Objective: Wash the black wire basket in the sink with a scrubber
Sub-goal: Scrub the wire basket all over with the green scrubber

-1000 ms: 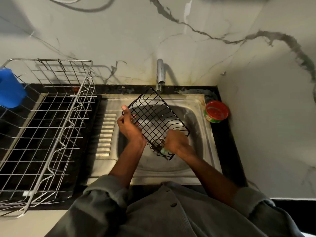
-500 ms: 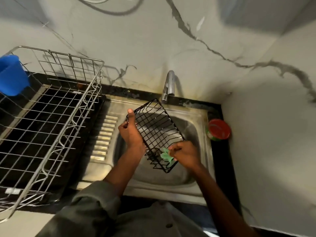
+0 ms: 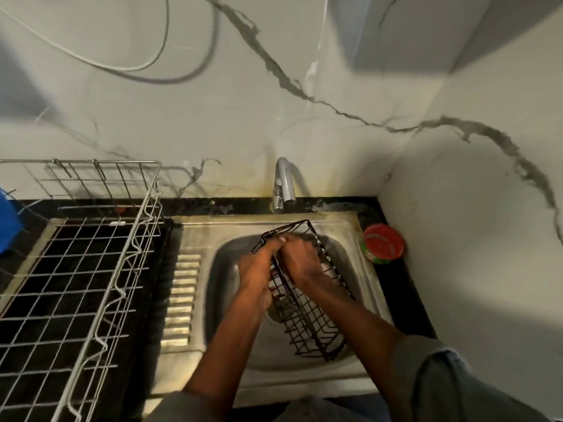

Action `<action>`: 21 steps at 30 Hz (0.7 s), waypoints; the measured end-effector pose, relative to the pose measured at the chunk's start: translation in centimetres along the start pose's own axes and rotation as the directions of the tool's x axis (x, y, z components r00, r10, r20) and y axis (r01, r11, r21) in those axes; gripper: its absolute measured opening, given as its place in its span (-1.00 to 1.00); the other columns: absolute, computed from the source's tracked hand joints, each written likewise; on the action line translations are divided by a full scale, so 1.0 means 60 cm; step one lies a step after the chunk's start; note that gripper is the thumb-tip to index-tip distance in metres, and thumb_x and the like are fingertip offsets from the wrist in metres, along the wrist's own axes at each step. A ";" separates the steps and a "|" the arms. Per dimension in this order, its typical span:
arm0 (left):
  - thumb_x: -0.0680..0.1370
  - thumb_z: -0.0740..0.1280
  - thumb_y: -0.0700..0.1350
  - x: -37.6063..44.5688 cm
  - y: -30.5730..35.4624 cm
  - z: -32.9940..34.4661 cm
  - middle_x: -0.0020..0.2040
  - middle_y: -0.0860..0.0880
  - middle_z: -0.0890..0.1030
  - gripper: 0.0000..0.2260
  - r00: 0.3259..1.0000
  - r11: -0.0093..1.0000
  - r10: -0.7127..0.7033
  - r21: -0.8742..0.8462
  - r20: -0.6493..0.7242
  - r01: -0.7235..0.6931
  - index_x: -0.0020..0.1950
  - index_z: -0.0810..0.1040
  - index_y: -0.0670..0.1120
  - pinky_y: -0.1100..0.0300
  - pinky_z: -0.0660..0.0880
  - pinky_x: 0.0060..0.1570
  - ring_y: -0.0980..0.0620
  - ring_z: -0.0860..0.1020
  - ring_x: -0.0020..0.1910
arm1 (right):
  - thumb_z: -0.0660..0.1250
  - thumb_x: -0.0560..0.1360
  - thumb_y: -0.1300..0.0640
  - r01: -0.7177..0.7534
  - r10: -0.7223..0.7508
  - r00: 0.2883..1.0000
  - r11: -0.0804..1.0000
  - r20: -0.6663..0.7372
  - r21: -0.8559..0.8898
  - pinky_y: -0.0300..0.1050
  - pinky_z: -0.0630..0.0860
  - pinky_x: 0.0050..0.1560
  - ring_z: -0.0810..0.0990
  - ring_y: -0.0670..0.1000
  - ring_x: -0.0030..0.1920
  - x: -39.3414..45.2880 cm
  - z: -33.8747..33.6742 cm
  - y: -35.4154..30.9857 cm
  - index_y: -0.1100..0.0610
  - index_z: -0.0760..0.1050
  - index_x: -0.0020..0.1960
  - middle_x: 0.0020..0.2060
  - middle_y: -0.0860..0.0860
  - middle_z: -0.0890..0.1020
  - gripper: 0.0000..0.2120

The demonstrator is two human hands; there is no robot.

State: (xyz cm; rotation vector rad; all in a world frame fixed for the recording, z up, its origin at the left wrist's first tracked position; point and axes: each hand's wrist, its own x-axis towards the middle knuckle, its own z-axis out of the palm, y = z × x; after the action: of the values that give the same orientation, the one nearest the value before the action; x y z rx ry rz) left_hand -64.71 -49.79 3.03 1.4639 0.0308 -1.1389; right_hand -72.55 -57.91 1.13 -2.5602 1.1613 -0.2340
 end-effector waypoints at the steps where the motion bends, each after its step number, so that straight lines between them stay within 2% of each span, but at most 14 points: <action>1: 0.38 0.61 0.05 -0.001 0.002 0.000 -0.12 -0.15 0.76 -0.57 1.000 1.000 -0.019 -0.006 0.025 0.019 0.11 0.68 -0.18 0.03 0.64 -0.27 -0.14 0.74 -0.13 | 0.19 0.66 0.19 0.015 -0.015 1.000 0.999 0.010 -0.035 -0.21 0.52 -0.06 0.67 0.08 0.00 0.001 0.006 0.012 0.14 0.52 0.25 0.07 0.09 0.67 -0.78; 3: 0.43 0.60 -0.03 -0.002 -0.001 0.000 -0.23 -0.08 0.74 -0.66 1.000 1.000 0.000 0.007 0.009 0.000 0.07 0.64 -0.19 0.10 0.62 -0.36 -0.01 0.72 -0.27 | 0.21 0.65 0.20 -0.022 0.022 1.000 0.997 -0.001 -0.080 -0.18 0.58 -0.04 0.66 0.02 -0.02 -0.002 0.014 0.040 0.10 0.47 0.29 0.14 0.07 0.63 -0.77; 4: 0.41 0.61 0.01 -0.004 -0.005 0.002 -0.18 -0.06 0.74 -0.61 1.000 1.000 0.019 0.016 -0.015 -0.019 0.10 0.61 -0.15 0.10 0.61 -0.32 0.01 0.72 -0.21 | 0.24 0.63 0.19 -0.058 0.058 0.998 0.994 -0.007 -0.089 -0.15 0.61 -0.03 0.65 0.00 -0.03 -0.005 0.014 0.053 0.07 0.45 0.31 0.19 0.06 0.60 -0.74; 7: 0.21 0.66 0.25 -0.005 -0.012 0.009 0.18 -0.07 0.64 -0.21 0.998 0.999 0.042 0.037 -0.050 -0.040 0.33 0.48 -0.02 -0.15 0.61 0.14 -0.13 0.61 0.17 | 0.33 0.58 0.20 -0.103 0.088 0.990 0.985 -0.112 -0.139 -0.18 0.61 -0.11 0.62 -0.03 -0.11 -0.013 -0.003 0.077 0.08 0.50 0.28 0.21 0.02 0.55 -0.72; 9: 0.10 0.63 0.33 -0.010 -0.006 0.013 0.26 -0.09 0.60 -0.04 0.998 0.998 0.043 0.041 -0.044 -0.041 0.40 0.43 -0.01 -0.22 0.56 0.25 -0.16 0.57 0.25 | 0.37 0.55 0.22 -0.182 0.158 0.969 0.977 -0.191 -0.115 -0.13 0.63 -0.14 0.61 -0.02 -0.13 -0.016 -0.013 0.082 0.10 0.55 0.19 0.18 0.01 0.57 -0.77; 11: 0.15 0.63 0.30 -0.013 -0.006 0.015 0.25 -0.12 0.61 -0.13 0.999 0.998 0.034 0.061 -0.002 -0.034 0.35 0.47 -0.04 -0.10 0.58 0.15 -0.13 0.57 0.22 | 0.36 0.56 0.22 -0.164 0.143 0.969 0.982 -0.202 -0.093 -0.18 0.59 -0.16 0.60 -0.04 -0.15 -0.015 -0.010 0.076 0.08 0.58 0.16 0.11 -0.01 0.60 -0.81; 12: 0.24 0.63 0.24 -0.014 -0.008 0.017 0.23 -0.13 0.62 -0.24 0.999 0.997 0.039 0.059 0.013 -0.040 0.31 0.49 -0.06 -0.01 0.56 0.03 -0.09 0.57 0.16 | 0.33 0.58 0.22 -0.105 0.089 0.984 0.990 -0.154 -0.098 -0.20 0.55 -0.18 0.61 -0.03 -0.15 -0.015 -0.003 0.068 0.07 0.57 0.16 0.08 -0.02 0.61 -0.82; 14: 0.37 0.61 0.14 -0.012 -0.013 0.023 0.17 -0.12 0.63 -0.41 0.998 0.996 0.065 0.055 0.008 -0.065 0.26 0.51 -0.09 0.09 0.50 -0.10 -0.03 0.56 0.08 | 0.25 0.62 0.20 -0.021 0.013 0.998 0.991 -0.063 -0.129 -0.12 0.56 -0.16 0.66 0.04 -0.08 -0.021 0.008 0.055 0.09 0.55 0.20 0.06 0.03 0.62 -0.81; 15: 0.35 0.61 0.16 -0.011 -0.014 0.026 0.16 -0.11 0.63 -0.40 0.998 0.997 0.064 0.045 0.002 -0.064 0.25 0.52 -0.09 0.09 0.51 -0.09 -0.03 0.56 0.09 | 0.24 0.63 0.19 -0.051 0.040 0.995 0.991 -0.091 -0.123 -0.07 0.58 -0.13 0.66 0.07 -0.06 -0.023 0.005 0.055 0.11 0.54 0.21 0.08 0.04 0.62 -0.81; 17: 0.22 0.63 0.29 -0.011 -0.013 0.027 0.18 -0.08 0.65 -0.24 0.998 0.998 0.058 0.022 0.027 -0.059 0.29 0.54 -0.05 -0.01 0.57 0.11 -0.08 0.58 0.18 | 0.29 0.61 0.19 -0.161 0.146 0.968 0.985 -0.204 -0.060 -0.06 0.59 -0.09 0.64 0.06 -0.05 -0.030 -0.008 0.070 0.12 0.55 0.20 0.12 0.04 0.60 -0.81; 19: 0.13 0.66 0.37 -0.011 -0.015 0.025 0.19 -0.07 0.67 -0.12 0.998 0.999 0.043 0.000 0.036 -0.043 0.32 0.54 -0.02 -0.17 0.55 0.27 -0.16 0.60 0.25 | 0.36 0.55 0.21 -0.201 0.180 0.941 0.978 -0.285 -0.046 -0.15 0.52 -0.17 0.61 0.01 -0.09 -0.043 -0.016 0.089 0.11 0.56 0.13 0.13 0.02 0.58 -0.83; 21: 0.15 0.66 0.32 -0.006 -0.017 0.022 0.19 -0.04 0.66 -0.15 0.999 0.999 0.051 0.010 0.011 -0.052 0.32 0.53 -0.02 -0.14 0.55 0.25 -0.13 0.61 0.23 | 0.40 0.51 0.20 -0.240 0.211 0.922 0.969 -0.324 -0.053 -0.17 0.46 -0.28 0.58 -0.02 -0.15 -0.053 -0.016 0.101 0.10 0.56 0.08 0.11 0.01 0.58 -0.84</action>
State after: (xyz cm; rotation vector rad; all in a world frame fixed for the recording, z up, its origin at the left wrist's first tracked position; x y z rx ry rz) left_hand -66.32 -50.33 2.78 1.4594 -0.0204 -1.1068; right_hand -79.16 -59.43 -0.16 -2.4975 1.6060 -0.5646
